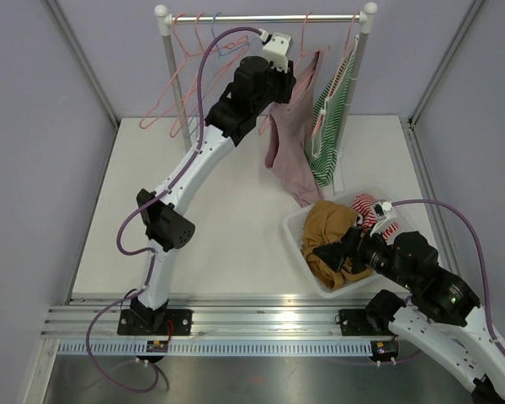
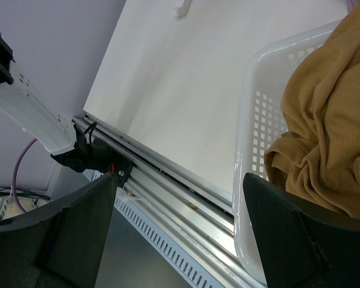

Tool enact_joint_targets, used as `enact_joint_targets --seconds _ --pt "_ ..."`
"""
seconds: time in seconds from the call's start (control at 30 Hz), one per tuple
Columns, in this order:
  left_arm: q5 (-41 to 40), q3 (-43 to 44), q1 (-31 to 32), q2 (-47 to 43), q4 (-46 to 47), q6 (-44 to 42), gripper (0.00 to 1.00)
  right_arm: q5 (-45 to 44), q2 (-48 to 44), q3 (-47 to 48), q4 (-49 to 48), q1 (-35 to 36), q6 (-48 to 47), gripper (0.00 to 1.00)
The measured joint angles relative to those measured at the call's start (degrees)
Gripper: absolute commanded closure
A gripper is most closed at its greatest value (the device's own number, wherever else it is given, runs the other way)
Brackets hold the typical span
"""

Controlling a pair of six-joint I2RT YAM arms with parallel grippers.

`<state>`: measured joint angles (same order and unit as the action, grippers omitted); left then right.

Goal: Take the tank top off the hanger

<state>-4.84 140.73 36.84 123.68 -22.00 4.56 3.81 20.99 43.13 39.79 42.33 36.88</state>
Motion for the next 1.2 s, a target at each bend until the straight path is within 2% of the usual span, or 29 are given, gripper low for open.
enact_joint_targets --seconds 0.03,0.1,0.17,0.23,0.27,0.8,1.2 --pt "0.33 0.57 0.02 0.22 0.52 0.02 0.65 0.17 0.0 -0.02 0.07 0.0 0.02 0.07" --pt "1.05 1.57 0.07 0.81 1.31 0.2 0.65 0.22 0.0 -0.02 0.09 0.0 0.02 0.07" --pt "1.75 2.27 0.13 1.49 2.23 0.61 0.83 0.22 -0.11 -0.02 0.15 0.0 0.02 0.07" --pt "2.16 2.54 0.2 2.14 2.49 0.79 0.91 0.22 -0.5 -0.02 0.39 0.0 0.04 0.07" --pt "2.34 2.54 0.22 2.51 2.47 0.85 1.0 0.22 -0.68 -0.02 0.42 0.0 0.04 0.07" --pt "1.97 2.51 0.46 1.92 3.43 3.02 1.0 0.2 -0.46 0.0 0.52 0.0 0.04 0.08" --pt "1.57 -2.95 1.53 -12.07 2.16 3.02 1.0 -0.2 -0.68 1.11 0.83 0.0 -0.02 0.04"
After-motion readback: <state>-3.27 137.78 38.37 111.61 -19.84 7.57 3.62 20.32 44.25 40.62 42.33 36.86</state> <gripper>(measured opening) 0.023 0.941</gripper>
